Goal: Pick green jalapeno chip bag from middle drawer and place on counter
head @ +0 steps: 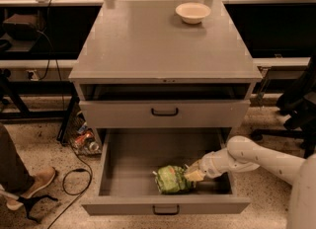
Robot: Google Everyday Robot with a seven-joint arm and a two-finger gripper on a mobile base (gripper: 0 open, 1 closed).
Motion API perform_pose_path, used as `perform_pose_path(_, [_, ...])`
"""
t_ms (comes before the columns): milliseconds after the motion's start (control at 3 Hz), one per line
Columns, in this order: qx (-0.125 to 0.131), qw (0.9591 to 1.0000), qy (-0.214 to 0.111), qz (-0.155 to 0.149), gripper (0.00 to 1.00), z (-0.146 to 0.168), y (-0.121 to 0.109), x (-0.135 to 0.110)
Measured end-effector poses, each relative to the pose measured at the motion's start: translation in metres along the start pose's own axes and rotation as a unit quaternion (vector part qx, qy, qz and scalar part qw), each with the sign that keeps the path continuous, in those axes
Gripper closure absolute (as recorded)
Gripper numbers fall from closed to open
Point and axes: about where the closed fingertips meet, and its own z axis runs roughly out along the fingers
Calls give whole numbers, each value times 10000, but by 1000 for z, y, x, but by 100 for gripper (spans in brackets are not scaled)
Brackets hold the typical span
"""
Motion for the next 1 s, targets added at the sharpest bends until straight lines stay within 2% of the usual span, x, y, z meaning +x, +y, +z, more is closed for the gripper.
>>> perform_pose_path(333, [-75,9981,-566,-214,100,-35,11,-23])
perform_pose_path(667, [-56,9934,-1013,-542,100,-85,30,-48])
perform_pose_path(1000, [200,9879,-1279,-857,100,-149,48,-69])
